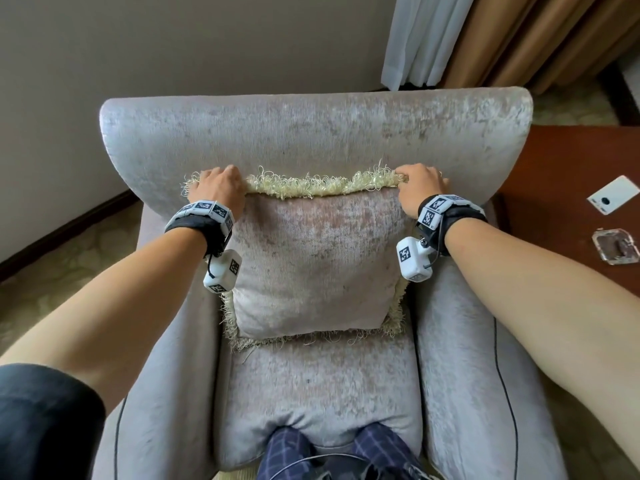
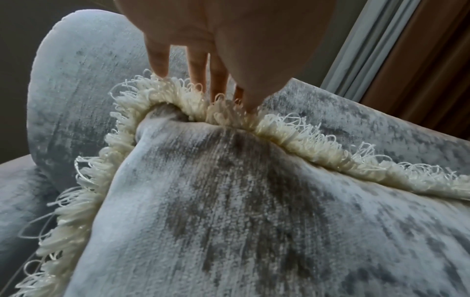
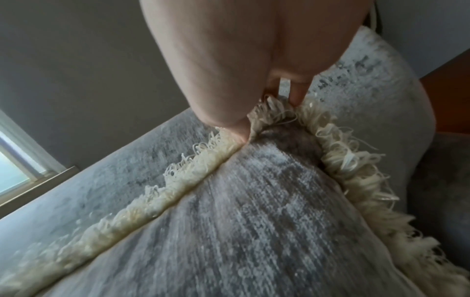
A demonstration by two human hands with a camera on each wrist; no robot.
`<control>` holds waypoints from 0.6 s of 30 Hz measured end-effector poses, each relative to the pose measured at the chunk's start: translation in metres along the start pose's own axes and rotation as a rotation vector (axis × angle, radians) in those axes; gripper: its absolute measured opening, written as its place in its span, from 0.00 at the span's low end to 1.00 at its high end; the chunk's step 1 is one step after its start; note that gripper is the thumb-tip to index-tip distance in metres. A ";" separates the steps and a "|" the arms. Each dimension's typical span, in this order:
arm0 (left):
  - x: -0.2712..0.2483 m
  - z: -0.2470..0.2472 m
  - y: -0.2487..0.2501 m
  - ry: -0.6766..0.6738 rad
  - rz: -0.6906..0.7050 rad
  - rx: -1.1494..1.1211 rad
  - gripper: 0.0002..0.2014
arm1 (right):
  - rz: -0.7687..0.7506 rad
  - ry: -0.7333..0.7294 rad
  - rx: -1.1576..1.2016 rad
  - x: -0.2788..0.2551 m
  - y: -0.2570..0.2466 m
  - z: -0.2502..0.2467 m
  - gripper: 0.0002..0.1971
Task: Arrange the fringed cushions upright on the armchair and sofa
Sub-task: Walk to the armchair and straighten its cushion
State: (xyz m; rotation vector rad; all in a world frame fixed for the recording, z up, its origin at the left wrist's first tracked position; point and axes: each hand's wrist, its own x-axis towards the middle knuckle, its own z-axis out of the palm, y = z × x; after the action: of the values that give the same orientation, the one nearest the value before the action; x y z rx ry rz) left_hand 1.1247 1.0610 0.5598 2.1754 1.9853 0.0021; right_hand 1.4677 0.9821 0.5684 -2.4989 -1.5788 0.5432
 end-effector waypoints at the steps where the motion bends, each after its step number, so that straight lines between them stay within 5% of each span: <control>1: -0.003 -0.001 0.002 0.011 0.001 -0.019 0.15 | -0.014 0.014 0.017 -0.003 -0.001 0.001 0.20; 10: -0.045 -0.025 0.052 -0.052 0.048 -0.160 0.24 | -0.158 -0.021 0.152 -0.053 -0.008 -0.016 0.25; 18: -0.132 -0.055 0.126 -0.162 0.318 -0.156 0.22 | -0.243 -0.210 0.168 -0.134 -0.004 -0.043 0.29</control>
State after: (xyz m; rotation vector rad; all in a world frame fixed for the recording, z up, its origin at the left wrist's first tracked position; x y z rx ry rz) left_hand 1.2286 0.9281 0.6492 2.2820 1.4870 0.0251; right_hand 1.4283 0.8672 0.6399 -2.1484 -1.7939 0.8840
